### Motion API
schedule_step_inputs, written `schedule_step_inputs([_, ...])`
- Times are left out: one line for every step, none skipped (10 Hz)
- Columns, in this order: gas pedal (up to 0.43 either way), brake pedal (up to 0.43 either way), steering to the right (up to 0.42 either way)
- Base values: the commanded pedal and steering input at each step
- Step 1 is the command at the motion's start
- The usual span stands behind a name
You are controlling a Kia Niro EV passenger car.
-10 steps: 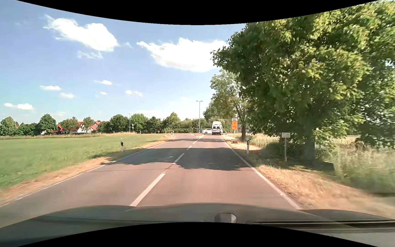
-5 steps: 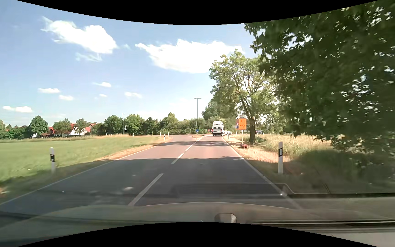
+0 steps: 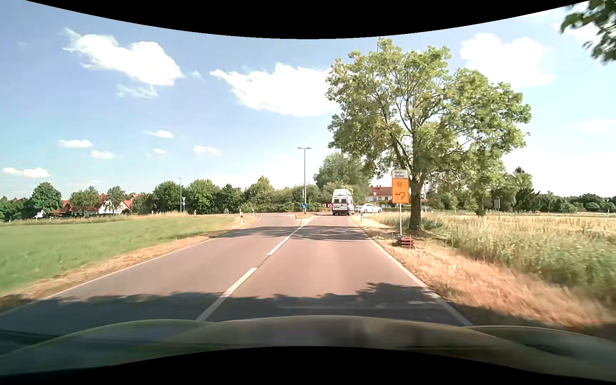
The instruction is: Follow the waypoints while adhering to traffic rules and regulations
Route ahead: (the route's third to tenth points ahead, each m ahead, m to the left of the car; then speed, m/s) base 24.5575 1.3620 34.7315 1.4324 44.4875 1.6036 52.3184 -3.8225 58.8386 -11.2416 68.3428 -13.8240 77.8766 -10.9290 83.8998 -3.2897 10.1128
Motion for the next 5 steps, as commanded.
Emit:
schedule_step_inputs([0.000, 0.238, 0.003])
schedule_step_inputs([0.000, 0.232, 0.003])
schedule_step_inputs([0.000, 0.238, 0.004])
schedule_step_inputs([0.000, 0.232, 0.004])
schedule_step_inputs([0.000, 0.201, 0.005])
